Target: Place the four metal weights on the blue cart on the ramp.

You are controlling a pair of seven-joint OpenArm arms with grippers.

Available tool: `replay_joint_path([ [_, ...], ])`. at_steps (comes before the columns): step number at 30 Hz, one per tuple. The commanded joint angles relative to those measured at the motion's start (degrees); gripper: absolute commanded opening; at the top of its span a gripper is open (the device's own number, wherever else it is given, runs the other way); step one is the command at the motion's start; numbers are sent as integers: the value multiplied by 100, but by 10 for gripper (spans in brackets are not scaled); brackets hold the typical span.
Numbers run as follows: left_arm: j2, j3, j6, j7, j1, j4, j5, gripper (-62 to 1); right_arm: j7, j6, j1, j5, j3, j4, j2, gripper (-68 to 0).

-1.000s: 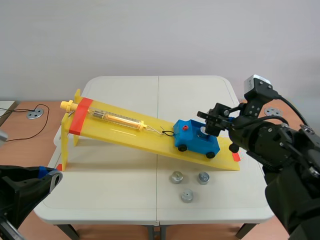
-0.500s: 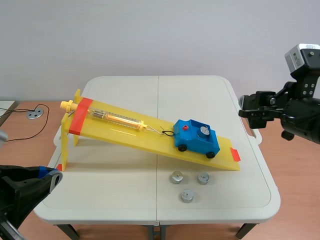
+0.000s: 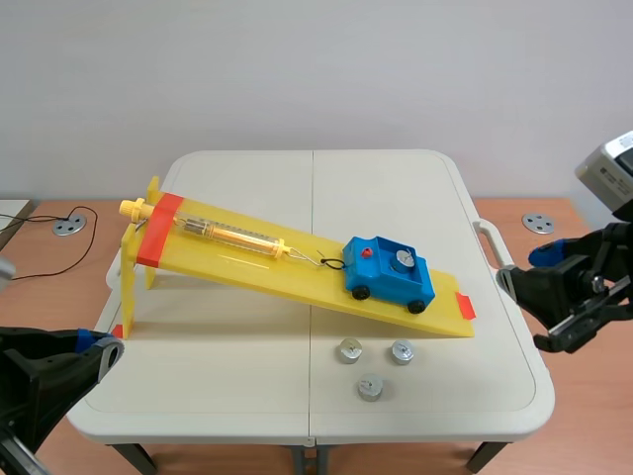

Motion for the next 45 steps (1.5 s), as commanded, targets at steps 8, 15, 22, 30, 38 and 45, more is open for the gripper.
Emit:
replay_joint_path([
  [8,105,-90,-140,-522,33,413,-317,-581,905,210,219,-369,-643,278,83,-401],
  [15,105,-90,-140,-522,33,413,-317,-581,1040,24,413,-1064,-1266,37,-227,-401],
  [22,105,-90,-140,-525,33,413,-317,-581,1178,-114,717,-1410,-1644,-494,-498,-401],
  [30,105,-90,-140,-518,33,413,-317,-581,1370,-365,1102,-1790,-2061,-1069,-754,-401],
  [38,105,-90,-140,-507,33,413,-317,-581,1526,-525,1410,-1958,-2365,-1733,-1019,-401],
  [45,105,-90,-140,-505,33,413,-317,-581,1827,-695,1600,-2334,-2568,-2190,-1231,-401],
])
